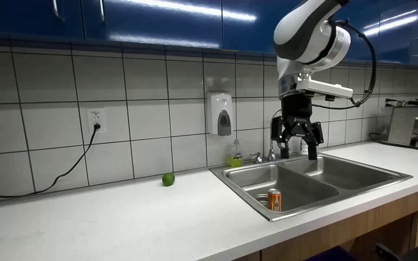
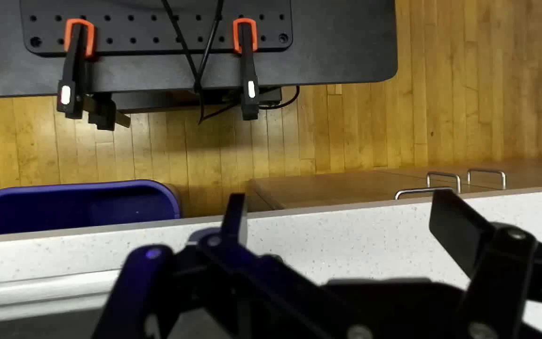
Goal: Take the soda can out of the sink
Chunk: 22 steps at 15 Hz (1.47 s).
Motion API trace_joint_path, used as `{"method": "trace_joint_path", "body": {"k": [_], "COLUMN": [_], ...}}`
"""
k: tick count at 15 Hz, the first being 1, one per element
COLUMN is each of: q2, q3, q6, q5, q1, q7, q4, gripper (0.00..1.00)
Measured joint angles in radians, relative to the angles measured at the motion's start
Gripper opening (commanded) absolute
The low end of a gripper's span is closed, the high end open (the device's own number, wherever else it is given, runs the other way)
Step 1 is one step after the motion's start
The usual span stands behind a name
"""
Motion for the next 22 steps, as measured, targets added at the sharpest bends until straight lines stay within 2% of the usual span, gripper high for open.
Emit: {"method": "trace_joint_path", "body": {"k": [5, 10, 15, 22], "q2": [0.002, 0.071, 0.253, 0.575], "q3": [0.001, -0.004, -0.031, -0.056], "q6": [0.025, 0.254, 0.456, 0.597], "q5": [-0.005, -0.050, -0.115, -0.132], "q1": [0.000, -0.028, -0.083, -0.116], "q7": [-0.007, -0.024, -0.028, -0.039], "q4": [0.000, 0.004, 0.047, 0.208], "gripper": [1.00, 1.00, 1.00, 1.00]}}
